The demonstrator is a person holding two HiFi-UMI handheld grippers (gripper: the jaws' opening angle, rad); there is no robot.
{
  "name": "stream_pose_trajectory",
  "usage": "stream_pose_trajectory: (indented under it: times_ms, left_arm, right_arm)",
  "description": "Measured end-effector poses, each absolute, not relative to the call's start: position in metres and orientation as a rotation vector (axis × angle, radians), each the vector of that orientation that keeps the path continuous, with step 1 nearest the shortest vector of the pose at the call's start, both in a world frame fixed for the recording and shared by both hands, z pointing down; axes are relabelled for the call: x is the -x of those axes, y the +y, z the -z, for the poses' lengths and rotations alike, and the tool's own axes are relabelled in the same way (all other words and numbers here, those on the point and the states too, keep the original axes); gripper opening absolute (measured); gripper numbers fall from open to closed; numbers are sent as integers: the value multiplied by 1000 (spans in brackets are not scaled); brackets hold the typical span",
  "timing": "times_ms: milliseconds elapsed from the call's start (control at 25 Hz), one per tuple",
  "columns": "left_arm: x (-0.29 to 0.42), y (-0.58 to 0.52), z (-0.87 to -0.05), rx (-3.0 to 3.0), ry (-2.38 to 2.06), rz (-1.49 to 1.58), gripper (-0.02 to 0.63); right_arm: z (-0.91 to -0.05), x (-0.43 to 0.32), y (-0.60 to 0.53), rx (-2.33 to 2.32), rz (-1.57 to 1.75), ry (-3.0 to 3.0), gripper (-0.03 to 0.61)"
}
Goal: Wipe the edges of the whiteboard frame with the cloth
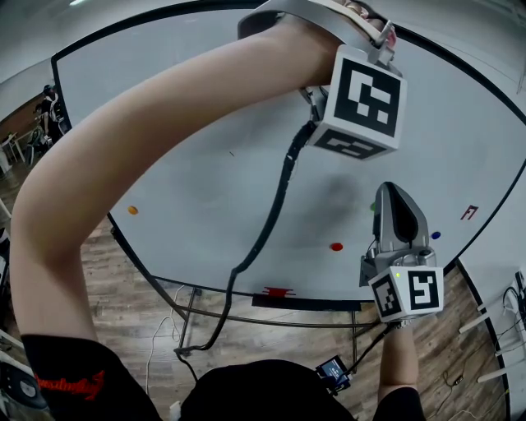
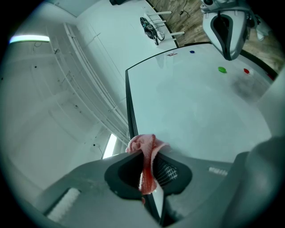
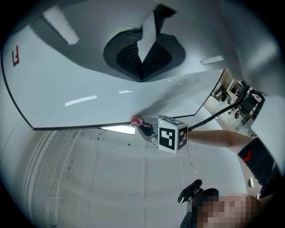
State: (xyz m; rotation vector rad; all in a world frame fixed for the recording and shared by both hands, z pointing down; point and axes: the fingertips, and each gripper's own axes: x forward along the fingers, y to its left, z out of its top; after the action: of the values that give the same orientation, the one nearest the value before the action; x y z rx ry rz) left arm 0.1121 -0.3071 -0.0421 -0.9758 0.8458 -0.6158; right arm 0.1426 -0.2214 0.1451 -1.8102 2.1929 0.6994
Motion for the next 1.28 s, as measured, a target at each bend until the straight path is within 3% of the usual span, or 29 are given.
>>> stream_pose_trajectory:
  times_ms: [880,1280]
  left_arm:
    - [-83,-313,43,969,845,621,48]
    - [-34,-326,41,974,839,615,48]
  right_arm:
    - [-149,-122,-226,1800,-687,2205,2]
    - [-151,-71,-238,1818,-689,2191,2]
